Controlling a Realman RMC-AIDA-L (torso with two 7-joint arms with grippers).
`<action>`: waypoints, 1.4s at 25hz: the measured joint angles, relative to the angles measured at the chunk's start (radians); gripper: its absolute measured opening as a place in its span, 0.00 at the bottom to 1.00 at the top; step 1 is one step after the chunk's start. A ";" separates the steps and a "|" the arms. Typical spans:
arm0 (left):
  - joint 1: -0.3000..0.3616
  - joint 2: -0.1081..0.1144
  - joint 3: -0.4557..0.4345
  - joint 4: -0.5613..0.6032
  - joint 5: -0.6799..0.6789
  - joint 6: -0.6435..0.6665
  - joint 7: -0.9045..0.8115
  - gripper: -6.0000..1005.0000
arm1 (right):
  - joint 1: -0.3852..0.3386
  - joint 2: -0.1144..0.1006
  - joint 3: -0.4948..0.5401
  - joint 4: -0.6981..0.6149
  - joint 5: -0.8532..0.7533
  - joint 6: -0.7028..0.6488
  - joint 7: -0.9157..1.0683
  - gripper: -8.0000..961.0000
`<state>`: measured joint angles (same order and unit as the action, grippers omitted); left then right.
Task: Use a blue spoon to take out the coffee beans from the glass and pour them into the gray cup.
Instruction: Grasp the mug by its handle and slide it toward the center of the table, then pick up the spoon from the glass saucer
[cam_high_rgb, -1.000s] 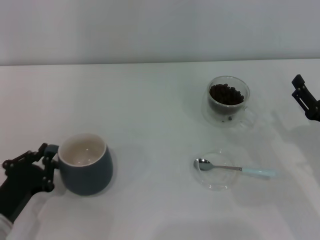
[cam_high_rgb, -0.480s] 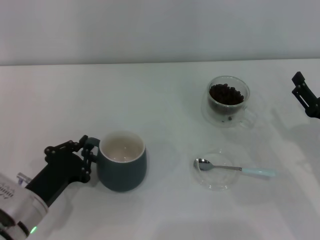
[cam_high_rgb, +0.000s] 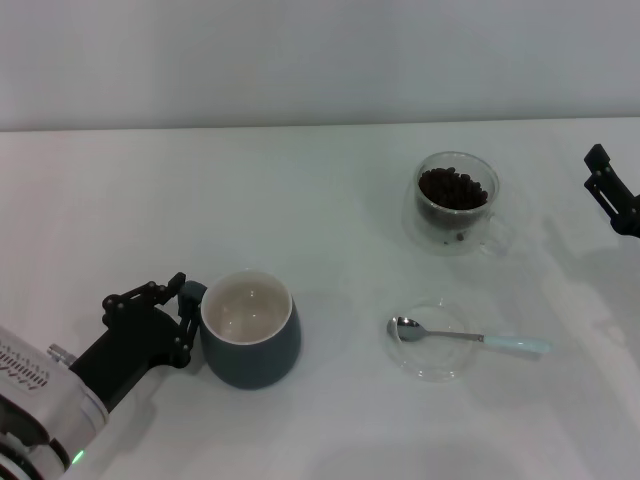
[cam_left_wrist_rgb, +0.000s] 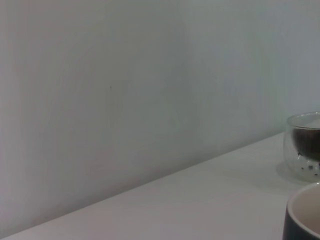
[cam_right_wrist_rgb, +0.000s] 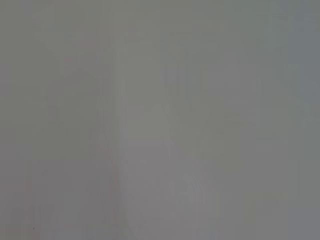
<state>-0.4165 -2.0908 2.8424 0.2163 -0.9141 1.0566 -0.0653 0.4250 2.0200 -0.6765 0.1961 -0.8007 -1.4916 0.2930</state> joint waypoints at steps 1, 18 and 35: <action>0.000 0.000 0.000 0.000 0.000 0.001 0.000 0.11 | 0.000 0.000 0.000 0.000 0.000 0.001 0.000 0.88; 0.113 0.006 -0.011 0.026 -0.015 0.108 0.027 0.74 | -0.001 0.000 0.000 0.008 0.000 0.002 0.000 0.88; 0.249 0.008 -0.023 0.010 -0.152 0.295 0.017 0.80 | -0.021 -0.002 -0.001 0.020 0.000 0.004 0.172 0.88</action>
<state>-0.1675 -2.0831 2.8195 0.2259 -1.0665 1.3515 -0.0483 0.4042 2.0181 -0.6776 0.2157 -0.8007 -1.4872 0.4652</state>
